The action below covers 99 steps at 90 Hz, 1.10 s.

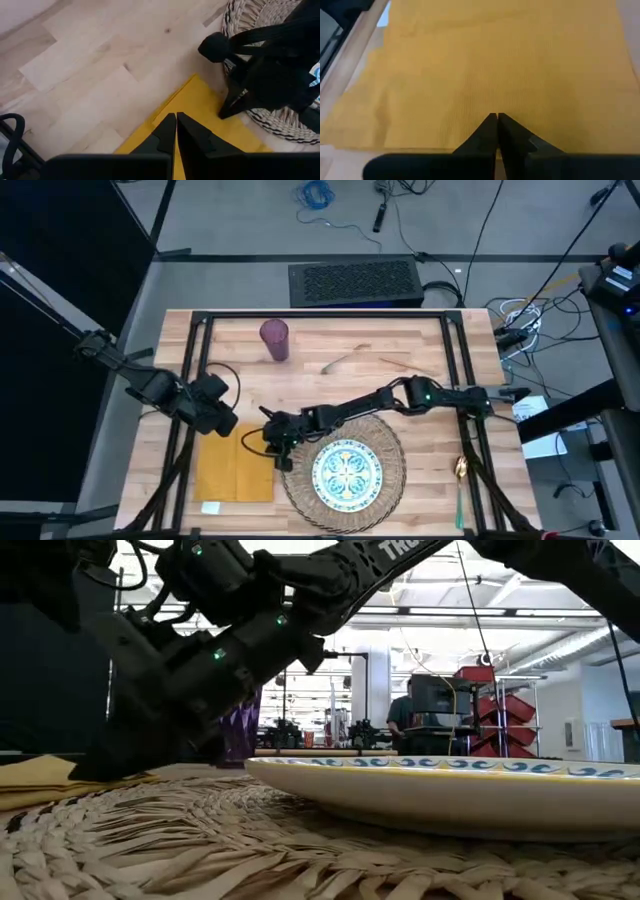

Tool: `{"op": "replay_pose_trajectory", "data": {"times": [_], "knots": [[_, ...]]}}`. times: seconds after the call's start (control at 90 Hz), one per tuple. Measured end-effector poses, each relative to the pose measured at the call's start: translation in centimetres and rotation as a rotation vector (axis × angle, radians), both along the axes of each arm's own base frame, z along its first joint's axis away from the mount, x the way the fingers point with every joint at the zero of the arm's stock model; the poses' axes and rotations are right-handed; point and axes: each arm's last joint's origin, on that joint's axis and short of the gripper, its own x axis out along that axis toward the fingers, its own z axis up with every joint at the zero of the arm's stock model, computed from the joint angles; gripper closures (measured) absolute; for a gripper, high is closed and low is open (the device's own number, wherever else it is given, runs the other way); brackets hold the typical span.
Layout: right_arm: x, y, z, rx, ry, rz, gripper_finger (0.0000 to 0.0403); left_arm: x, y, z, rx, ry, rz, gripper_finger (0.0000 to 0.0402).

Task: Set table place
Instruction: Fold the yellow table napkin

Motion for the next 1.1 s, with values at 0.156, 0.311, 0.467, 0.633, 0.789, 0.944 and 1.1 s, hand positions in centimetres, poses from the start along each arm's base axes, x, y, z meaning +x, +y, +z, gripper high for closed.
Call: {"op": "replay_pose_trajectory", "data": {"times": [0.156, 0.311, 0.467, 0.633, 0.789, 0.944, 1.1], "knots": [[-0.5, 0.0, 0.3, -0.013, 0.058, 0.018, 0.0403, 0.0, 0.0, 0.0, 0.002, 0.001, -0.002, 0.0402], [-0.8, 0.0, 0.6, -0.019, 0.093, 0.028, 0.0403, 0.0, 0.0, 0.0, 0.008, 0.001, -0.007, 0.0402], [-1.1, 0.0, 0.7, 0.005, 0.113, 0.065, 0.0403, 0.0, 0.0, 0.0, 0.010, 0.001, -0.006, 0.0402], [-1.2, 0.2, 1.6, 0.015, 0.101, 0.094, 0.0385, 0.0, 0.1, 0.0, 0.017, -0.004, -0.003, 0.0402], [-1.3, -0.1, 4.4, 0.002, 0.025, 0.111, 0.0327, 0.0, 0.1, 0.1, 0.038, -0.020, 0.006, 0.0402], [-1.9, -0.9, 7.0, -0.012, 0.013, 0.110, 0.0259, 0.0, 0.1, 0.1, 0.037, -0.024, 0.008, 0.0402], [-4.8, -1.5, 13.6, -0.064, 0.017, 0.147, 0.0222, 0.5, -0.4, 0.3, -0.078, -0.048, -0.021, 0.0402]]}}
